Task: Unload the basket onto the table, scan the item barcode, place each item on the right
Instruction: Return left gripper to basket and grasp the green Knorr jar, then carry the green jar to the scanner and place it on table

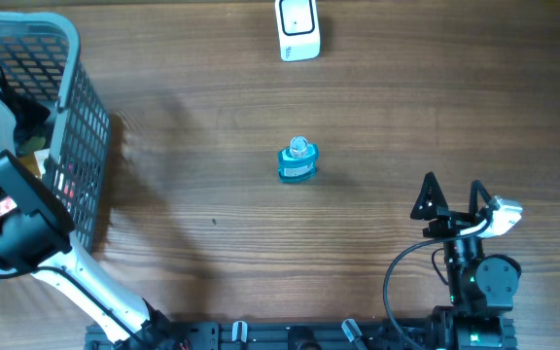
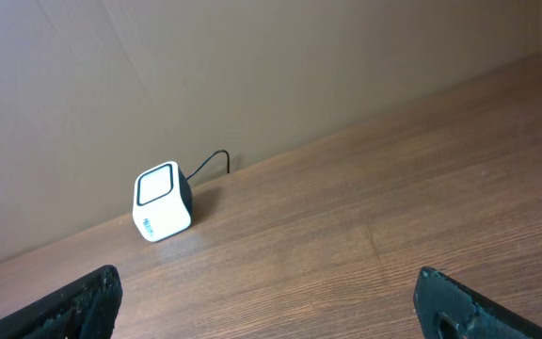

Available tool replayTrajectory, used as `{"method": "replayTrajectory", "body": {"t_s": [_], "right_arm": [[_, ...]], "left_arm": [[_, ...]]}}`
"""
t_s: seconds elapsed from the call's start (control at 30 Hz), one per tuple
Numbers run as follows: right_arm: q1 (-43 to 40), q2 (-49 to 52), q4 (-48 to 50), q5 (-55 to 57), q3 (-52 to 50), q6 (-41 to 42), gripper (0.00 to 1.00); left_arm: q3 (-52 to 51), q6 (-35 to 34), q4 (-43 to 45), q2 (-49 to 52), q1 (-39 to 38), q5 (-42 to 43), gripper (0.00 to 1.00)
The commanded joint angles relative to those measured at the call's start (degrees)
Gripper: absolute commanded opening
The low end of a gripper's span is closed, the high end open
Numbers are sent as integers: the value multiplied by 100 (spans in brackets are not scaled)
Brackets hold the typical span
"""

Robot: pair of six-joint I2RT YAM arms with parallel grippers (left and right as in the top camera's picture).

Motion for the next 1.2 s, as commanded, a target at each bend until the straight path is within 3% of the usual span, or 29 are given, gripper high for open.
{"method": "replayTrajectory", "body": {"t_s": [0.0,0.3,0.6,0.9,1.17], "right_arm": [[-9,-26,15,-35,-7,-98,100],[-9,-26,13,-35,-7,-96,100],[-9,-26,15,-33,-7,-98,100],[-9,-26,13,-35,-7,-98,100],[-9,-26,15,-35,-7,-98,100]], "left_arm": [[11,-26,-76,59,-2,70,73],[13,-26,-201,-345,-2,70,71],[11,-26,-269,-841,-2,70,59],[13,-28,-487,-1088,-4,79,56],[13,-352,-702,-2223,-2,887,57]]}}
